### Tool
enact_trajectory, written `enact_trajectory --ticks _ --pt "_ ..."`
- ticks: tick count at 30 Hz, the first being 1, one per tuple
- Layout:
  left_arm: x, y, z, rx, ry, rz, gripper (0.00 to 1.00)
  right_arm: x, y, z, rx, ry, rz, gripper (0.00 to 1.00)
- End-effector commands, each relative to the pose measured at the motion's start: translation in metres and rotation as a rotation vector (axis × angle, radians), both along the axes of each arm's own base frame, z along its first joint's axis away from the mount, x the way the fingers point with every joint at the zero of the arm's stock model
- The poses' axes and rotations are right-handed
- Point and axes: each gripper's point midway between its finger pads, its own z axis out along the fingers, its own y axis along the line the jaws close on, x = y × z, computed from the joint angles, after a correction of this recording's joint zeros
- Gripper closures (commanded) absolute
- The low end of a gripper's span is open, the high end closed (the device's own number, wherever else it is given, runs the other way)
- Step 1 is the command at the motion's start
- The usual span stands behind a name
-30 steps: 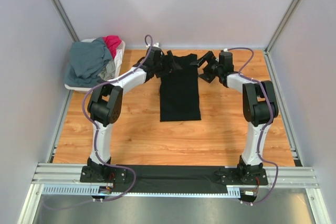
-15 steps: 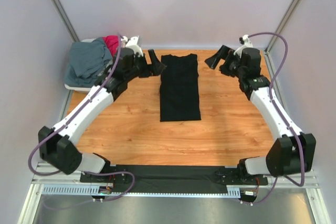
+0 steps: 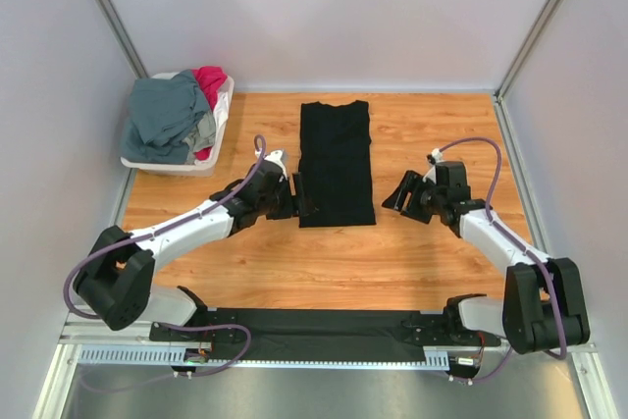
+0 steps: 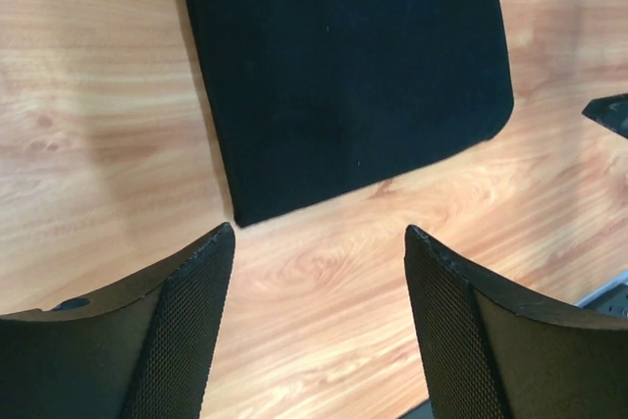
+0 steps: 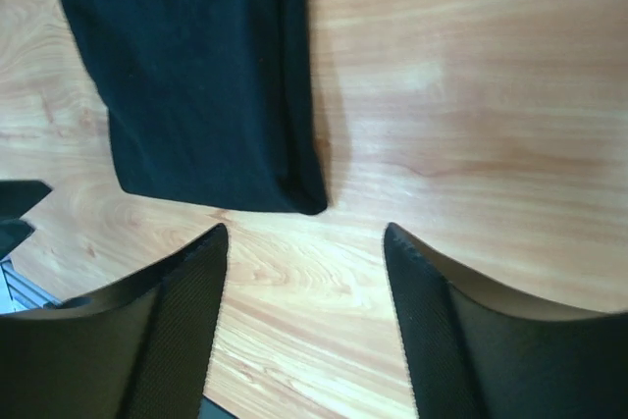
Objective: Fold and stack the t-shirts
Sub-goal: Fold the tshirt
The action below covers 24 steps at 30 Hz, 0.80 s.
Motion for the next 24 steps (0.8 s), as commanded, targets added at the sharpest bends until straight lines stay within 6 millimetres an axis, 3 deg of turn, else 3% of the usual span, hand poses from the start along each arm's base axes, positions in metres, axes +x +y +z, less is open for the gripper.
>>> enact_trajectory --ticks 1,5,7,14,22,24 --pt "0.018 -0.014 0.004 -0.066 -0.036 0.042 0.24 0.022 0.013 0.023 0.048 -0.129 0.042 0.38" --pt "0.019 -0.009 -0.016 -0.025 -0.006 0.066 0.42 0.024 0.028 0.012 0.07 -0.093 0.094 0.59" --pt "0.021 -0.01 -0.022 -0.014 -0.004 0.06 0.44 0.023 0.036 0.005 0.085 -0.07 0.116 0.68" --pt "0.026 -0.013 -0.031 0.016 0.0 0.04 0.45 0.021 0.056 0.003 0.119 -0.048 0.188 0.67" --pt "0.034 -0.028 -0.031 -0.023 -0.025 -0.002 0.57 0.032 0.065 0.03 0.12 -0.107 0.211 0.85" --pt "0.036 -0.03 -0.031 -0.024 -0.024 -0.001 0.58 0.034 0.066 0.023 0.115 -0.085 0.218 0.9"
